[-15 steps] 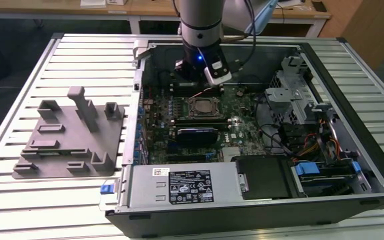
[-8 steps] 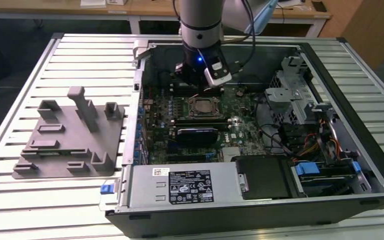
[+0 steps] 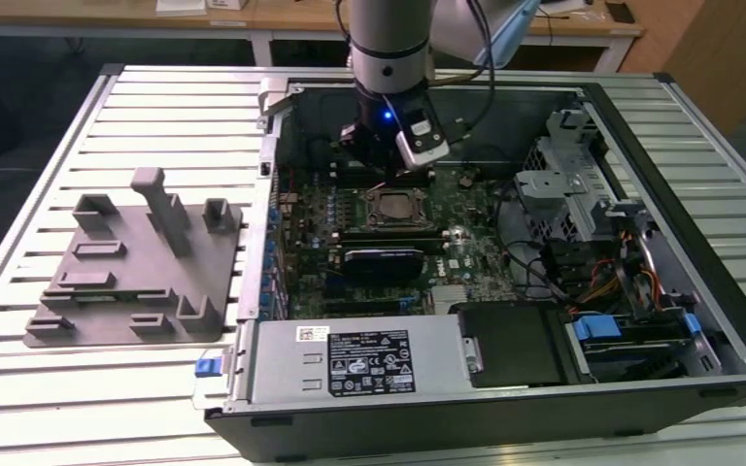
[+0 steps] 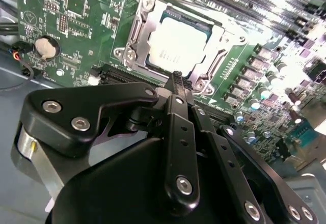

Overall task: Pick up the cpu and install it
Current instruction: 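Install the first cpu locking lever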

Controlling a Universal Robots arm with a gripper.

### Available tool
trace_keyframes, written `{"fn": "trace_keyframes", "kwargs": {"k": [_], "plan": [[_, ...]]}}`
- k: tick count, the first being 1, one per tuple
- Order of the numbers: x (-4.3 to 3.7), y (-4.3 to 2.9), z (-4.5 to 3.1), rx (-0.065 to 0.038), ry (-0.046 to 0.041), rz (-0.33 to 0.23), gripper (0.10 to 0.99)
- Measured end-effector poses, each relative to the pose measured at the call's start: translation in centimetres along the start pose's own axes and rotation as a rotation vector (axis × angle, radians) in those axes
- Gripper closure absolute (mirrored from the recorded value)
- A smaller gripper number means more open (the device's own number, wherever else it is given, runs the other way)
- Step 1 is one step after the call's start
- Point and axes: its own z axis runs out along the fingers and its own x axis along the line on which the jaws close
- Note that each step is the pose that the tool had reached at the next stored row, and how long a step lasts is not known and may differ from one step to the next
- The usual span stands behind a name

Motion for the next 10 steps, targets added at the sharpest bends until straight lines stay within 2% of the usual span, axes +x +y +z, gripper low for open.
{"fn": "trace_keyframes", "kwargs": {"k": [5,10], "plan": [[0.08,0.71,0.21,0.003,-0.0005,0.001,0.980],[0.11,1.44,0.43,0.010,-0.0018,0.002,0.980]]}}
